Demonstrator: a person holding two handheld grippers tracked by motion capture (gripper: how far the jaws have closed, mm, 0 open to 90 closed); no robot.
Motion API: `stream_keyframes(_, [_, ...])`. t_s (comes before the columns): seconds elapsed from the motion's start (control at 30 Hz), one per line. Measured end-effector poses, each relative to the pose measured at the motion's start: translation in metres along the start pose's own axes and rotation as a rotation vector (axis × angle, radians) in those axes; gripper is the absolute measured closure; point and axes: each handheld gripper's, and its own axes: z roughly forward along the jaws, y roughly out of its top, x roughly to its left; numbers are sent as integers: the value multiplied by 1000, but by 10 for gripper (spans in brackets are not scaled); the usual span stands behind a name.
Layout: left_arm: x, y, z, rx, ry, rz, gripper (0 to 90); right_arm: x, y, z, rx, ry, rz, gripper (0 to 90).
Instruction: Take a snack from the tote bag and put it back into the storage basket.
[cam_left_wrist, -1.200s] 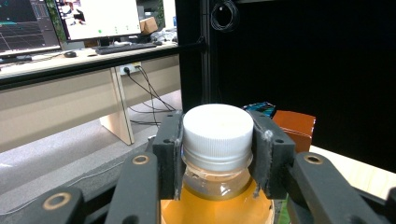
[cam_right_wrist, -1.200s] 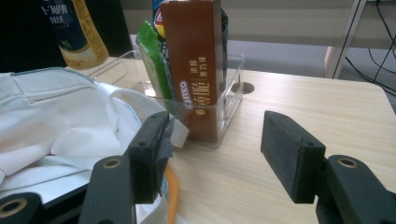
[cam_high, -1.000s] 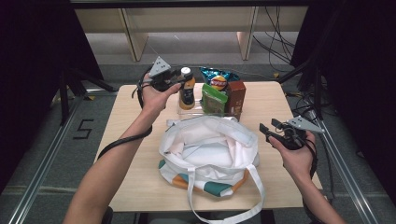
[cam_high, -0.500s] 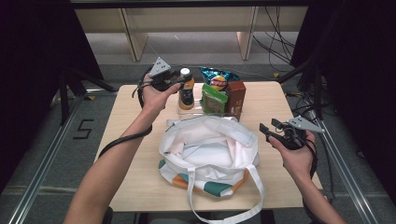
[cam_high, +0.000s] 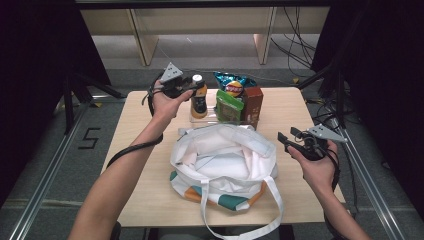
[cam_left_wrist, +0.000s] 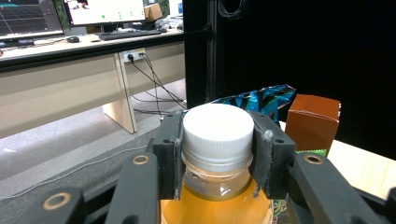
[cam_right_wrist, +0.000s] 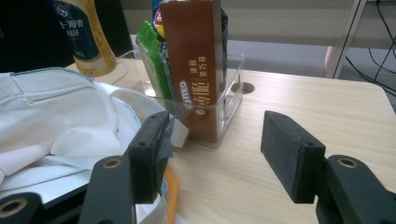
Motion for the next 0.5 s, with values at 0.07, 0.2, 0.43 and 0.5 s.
stream_keyframes(0.07, [1,0,0,2,0,5,587,-1,0,0,-3,0,-8,431])
stream_keyframes(0.2, [2,-2,2,9,1,7,588,-1,0,0,-6,1,-8,431])
stream_keyframes(0.43, [5,-6,4,18,10,-2,587,0,0,0,1,1,-1,430])
stream_keyframes(0.5, [6,-7,5,20,13,-5,587,0,0,0,6,1,4,431])
